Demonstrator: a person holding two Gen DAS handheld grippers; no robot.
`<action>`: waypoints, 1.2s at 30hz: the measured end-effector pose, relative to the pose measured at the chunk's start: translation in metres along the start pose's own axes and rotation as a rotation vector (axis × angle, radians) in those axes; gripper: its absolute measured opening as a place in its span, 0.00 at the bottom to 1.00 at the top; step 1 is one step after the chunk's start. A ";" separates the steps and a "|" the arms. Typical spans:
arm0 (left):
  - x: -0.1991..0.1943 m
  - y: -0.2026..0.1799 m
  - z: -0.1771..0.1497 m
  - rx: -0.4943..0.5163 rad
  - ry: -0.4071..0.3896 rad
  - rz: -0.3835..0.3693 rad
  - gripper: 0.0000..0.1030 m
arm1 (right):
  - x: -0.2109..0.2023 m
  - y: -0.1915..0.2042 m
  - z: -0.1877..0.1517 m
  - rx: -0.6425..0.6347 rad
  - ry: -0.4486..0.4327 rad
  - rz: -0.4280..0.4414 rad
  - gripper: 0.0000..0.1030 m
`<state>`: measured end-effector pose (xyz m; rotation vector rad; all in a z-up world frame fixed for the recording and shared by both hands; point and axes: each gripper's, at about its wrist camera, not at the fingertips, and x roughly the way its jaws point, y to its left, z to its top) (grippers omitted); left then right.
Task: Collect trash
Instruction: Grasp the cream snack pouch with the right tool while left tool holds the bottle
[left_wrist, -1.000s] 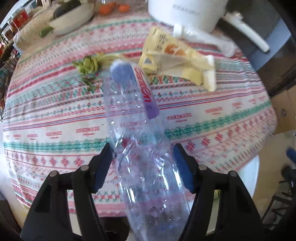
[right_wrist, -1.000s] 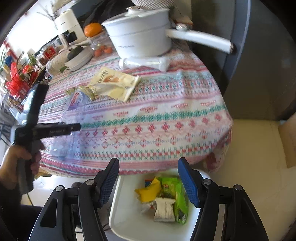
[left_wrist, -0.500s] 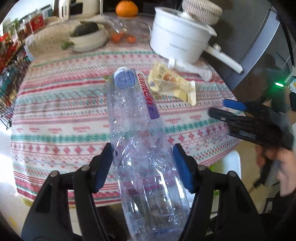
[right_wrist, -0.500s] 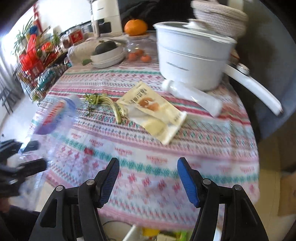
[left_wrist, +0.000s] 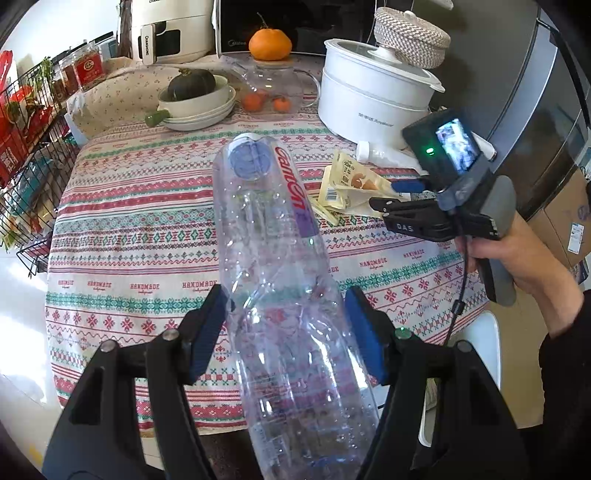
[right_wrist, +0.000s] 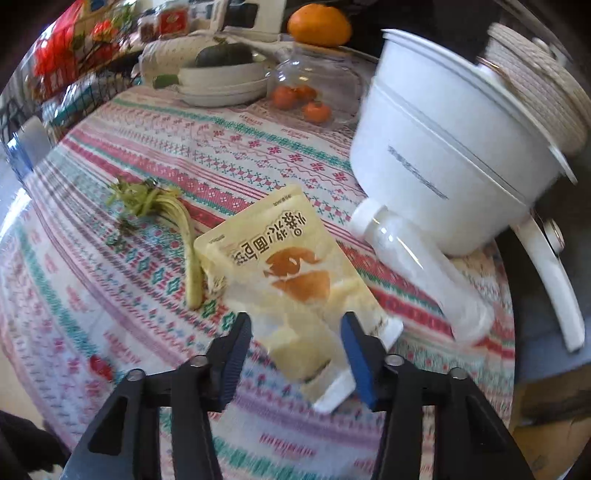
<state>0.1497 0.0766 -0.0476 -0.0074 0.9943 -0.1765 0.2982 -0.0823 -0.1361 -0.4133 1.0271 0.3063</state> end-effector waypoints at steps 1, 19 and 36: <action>0.000 0.000 0.000 -0.002 -0.001 0.002 0.65 | 0.007 0.001 0.002 -0.018 0.016 -0.007 0.38; -0.047 -0.018 -0.011 0.016 -0.138 -0.013 0.65 | -0.090 -0.004 -0.035 0.073 -0.047 0.048 0.01; -0.075 -0.090 -0.042 0.181 -0.220 -0.097 0.65 | -0.236 -0.012 -0.148 0.240 -0.169 0.089 0.01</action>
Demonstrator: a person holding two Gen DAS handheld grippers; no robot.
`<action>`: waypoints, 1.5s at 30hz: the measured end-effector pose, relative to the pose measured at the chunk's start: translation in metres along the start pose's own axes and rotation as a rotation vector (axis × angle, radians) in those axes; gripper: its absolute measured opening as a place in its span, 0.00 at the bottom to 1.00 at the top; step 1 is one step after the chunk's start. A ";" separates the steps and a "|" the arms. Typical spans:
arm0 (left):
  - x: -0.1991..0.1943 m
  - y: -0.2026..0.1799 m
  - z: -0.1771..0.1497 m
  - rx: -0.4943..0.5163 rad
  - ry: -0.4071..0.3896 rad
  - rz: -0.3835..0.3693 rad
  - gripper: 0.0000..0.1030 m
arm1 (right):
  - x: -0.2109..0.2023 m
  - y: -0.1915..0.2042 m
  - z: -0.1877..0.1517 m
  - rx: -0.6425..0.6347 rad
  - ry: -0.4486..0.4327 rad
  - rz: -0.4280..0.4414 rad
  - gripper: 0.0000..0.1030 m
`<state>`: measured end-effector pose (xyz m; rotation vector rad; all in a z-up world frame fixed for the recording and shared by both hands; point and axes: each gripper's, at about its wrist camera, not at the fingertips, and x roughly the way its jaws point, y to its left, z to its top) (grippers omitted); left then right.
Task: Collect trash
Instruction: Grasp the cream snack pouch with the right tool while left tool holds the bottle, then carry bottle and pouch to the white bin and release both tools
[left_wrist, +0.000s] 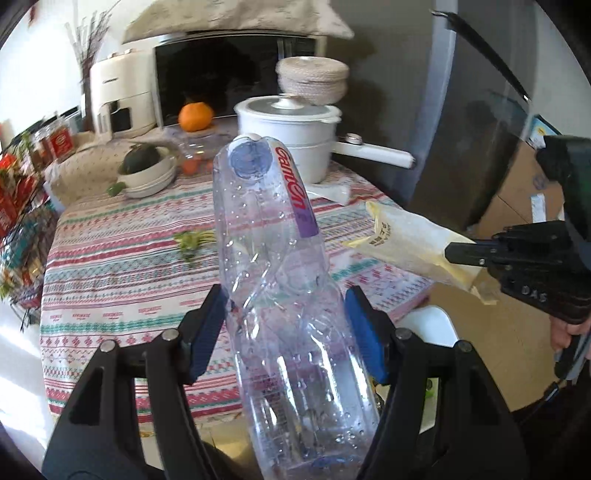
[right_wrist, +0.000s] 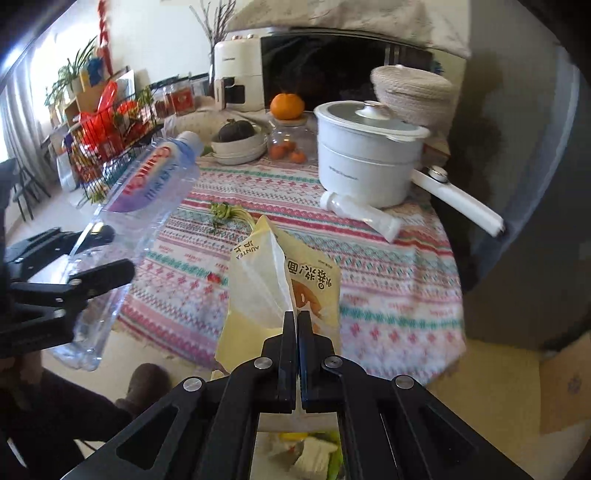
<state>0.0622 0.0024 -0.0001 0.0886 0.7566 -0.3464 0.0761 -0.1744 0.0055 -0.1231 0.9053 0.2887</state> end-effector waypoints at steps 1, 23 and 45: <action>0.000 -0.007 -0.002 0.018 0.001 -0.007 0.65 | -0.008 -0.004 -0.008 0.024 -0.003 0.007 0.01; 0.063 -0.114 -0.075 0.283 0.398 -0.238 0.65 | -0.008 -0.087 -0.116 0.253 0.172 -0.008 0.01; 0.098 -0.162 -0.105 0.388 0.547 -0.219 0.81 | 0.022 -0.112 -0.156 0.384 0.346 0.017 0.37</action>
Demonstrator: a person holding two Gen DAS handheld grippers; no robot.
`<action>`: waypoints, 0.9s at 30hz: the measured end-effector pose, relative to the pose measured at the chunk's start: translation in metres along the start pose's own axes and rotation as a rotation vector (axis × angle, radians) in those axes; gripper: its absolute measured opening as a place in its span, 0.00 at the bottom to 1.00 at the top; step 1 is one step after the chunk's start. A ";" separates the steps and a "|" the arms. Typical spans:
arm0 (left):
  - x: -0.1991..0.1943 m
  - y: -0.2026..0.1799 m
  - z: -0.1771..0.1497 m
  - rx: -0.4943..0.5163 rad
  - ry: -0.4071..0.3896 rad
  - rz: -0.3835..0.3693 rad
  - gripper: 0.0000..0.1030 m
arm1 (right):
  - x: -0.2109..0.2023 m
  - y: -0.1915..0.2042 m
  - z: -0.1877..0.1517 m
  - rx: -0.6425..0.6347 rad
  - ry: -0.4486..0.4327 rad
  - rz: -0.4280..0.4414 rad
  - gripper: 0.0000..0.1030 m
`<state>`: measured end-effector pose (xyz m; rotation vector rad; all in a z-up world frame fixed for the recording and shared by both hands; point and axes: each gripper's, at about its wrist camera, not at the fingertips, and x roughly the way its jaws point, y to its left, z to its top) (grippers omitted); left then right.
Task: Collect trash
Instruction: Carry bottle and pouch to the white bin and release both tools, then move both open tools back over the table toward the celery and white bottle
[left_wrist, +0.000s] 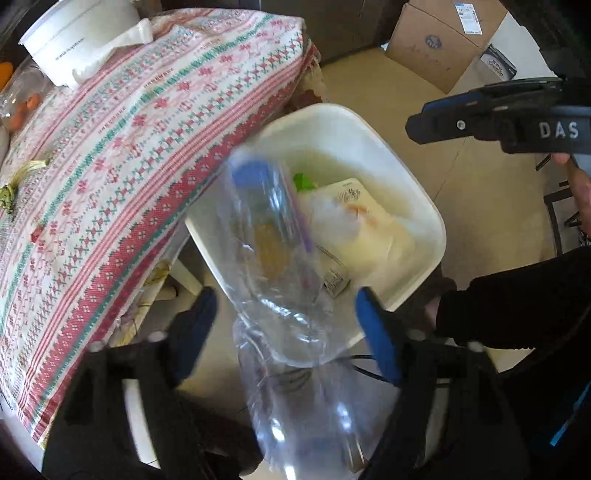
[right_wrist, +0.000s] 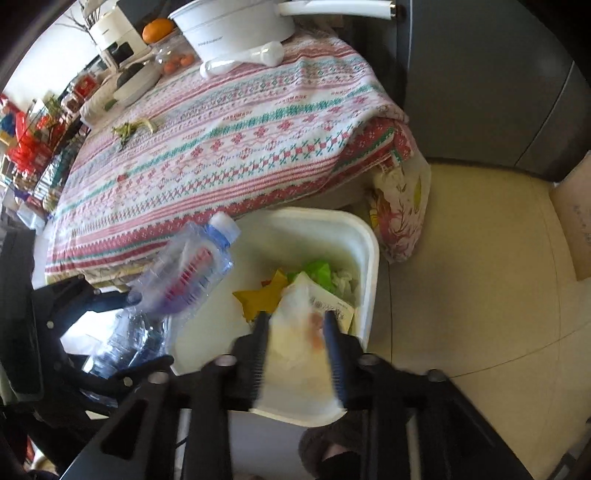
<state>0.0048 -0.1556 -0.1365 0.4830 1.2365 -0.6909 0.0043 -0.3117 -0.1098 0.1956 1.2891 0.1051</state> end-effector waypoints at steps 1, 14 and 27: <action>-0.003 0.000 0.000 0.001 -0.011 0.005 0.82 | -0.002 0.000 0.001 0.004 -0.006 0.004 0.40; -0.022 0.017 -0.003 -0.026 -0.062 0.004 0.85 | -0.017 0.000 0.012 0.016 -0.052 0.007 0.47; -0.060 0.073 0.006 -0.160 -0.161 0.047 0.85 | -0.043 0.027 0.035 -0.020 -0.147 0.000 0.61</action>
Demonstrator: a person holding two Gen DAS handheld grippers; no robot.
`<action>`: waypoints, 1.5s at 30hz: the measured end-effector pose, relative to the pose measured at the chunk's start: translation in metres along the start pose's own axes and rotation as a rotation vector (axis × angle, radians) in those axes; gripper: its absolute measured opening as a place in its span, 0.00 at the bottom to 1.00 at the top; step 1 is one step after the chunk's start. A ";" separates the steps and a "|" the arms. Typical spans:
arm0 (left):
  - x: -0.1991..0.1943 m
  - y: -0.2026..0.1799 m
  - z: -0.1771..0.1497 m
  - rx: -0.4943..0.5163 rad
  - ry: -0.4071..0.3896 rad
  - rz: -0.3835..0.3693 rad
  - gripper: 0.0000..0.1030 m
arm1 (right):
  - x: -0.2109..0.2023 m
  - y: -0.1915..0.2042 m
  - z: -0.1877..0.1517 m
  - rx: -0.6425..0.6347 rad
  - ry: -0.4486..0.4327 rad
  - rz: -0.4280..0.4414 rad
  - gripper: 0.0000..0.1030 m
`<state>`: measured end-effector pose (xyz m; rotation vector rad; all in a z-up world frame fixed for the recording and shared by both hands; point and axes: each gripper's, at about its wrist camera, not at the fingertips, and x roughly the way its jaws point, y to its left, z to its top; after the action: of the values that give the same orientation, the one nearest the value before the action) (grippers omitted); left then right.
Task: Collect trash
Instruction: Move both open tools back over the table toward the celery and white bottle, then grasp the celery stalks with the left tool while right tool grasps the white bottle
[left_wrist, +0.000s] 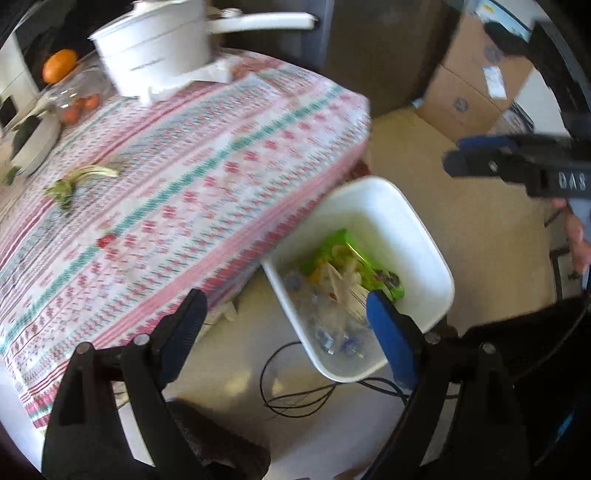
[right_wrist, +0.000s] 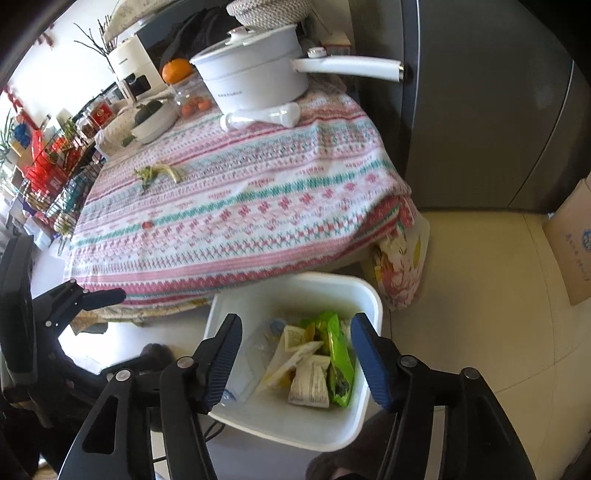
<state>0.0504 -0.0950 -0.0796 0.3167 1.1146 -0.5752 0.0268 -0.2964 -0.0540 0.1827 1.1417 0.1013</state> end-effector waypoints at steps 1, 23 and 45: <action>-0.001 0.005 0.002 -0.018 -0.005 0.008 0.85 | 0.000 0.002 0.003 0.000 -0.004 0.001 0.62; 0.032 0.252 0.044 -0.347 -0.188 0.287 0.82 | 0.053 0.026 0.086 0.006 -0.007 -0.007 0.64; 0.081 0.299 0.064 -0.333 -0.248 0.158 0.13 | 0.153 0.039 0.191 -0.223 -0.095 -0.091 0.69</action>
<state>0.2975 0.0929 -0.1394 0.0416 0.9165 -0.2725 0.2645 -0.2490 -0.1063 -0.0620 1.0345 0.1369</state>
